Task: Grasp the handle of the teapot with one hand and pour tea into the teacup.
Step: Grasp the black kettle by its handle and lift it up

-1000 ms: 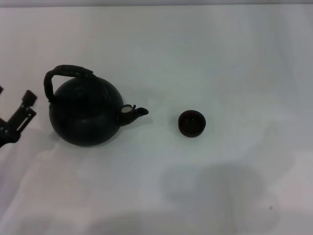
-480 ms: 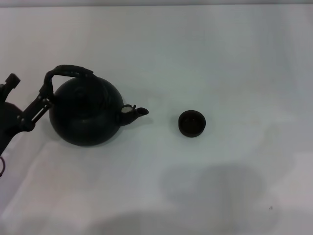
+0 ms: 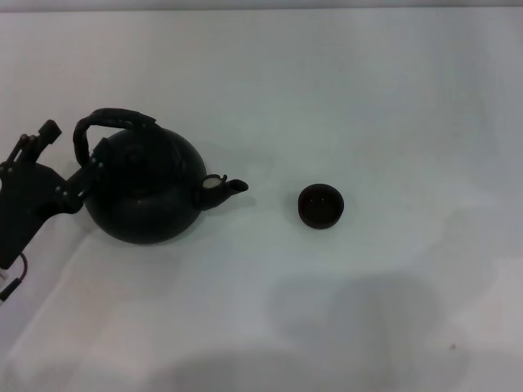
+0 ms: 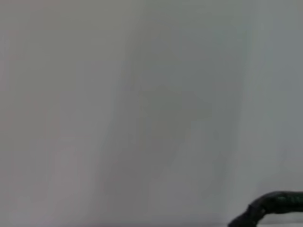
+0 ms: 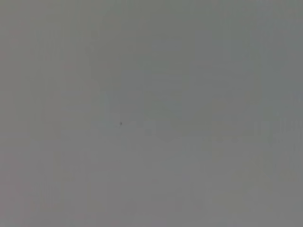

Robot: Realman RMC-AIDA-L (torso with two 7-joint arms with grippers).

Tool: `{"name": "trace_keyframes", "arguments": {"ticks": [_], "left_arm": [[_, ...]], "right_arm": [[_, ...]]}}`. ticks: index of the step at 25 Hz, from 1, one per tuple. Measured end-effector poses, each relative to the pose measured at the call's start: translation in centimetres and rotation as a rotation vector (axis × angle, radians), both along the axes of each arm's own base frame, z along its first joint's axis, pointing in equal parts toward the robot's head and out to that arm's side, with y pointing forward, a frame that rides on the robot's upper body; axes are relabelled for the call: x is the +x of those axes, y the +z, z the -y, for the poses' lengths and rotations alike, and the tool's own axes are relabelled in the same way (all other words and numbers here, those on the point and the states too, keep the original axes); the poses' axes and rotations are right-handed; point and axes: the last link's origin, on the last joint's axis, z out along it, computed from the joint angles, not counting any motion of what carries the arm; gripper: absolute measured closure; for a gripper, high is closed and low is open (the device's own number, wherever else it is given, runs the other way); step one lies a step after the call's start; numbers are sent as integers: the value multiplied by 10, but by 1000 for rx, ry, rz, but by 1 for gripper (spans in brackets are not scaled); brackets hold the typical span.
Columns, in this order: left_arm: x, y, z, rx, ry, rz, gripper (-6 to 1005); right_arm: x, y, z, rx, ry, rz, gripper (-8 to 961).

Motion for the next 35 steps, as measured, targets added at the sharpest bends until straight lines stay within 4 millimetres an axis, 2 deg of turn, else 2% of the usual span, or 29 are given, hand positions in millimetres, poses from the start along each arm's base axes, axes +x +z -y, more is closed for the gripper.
{"name": "trace_keyframes", "arguments": {"ticks": [8,11,16,27,35], "left_arm": [[-1,-2,4,-8,3,-1,149],[-1,-2,3,-3,5,2,366],[1,-1,0,6,3,5,573],[2,1,-4,19,3,9,836],[16,6,-24,53,-44,33,861]], "right_arm": [[-1,0,-1,-1,0,-1,108],[0,0,-1,-1,-1,-1,108],[1,0,0,-2,-4,-1,108],[2,0,1,-2,-9,-2,108],[3,-3,2,-8,-12,-7,108]]}}
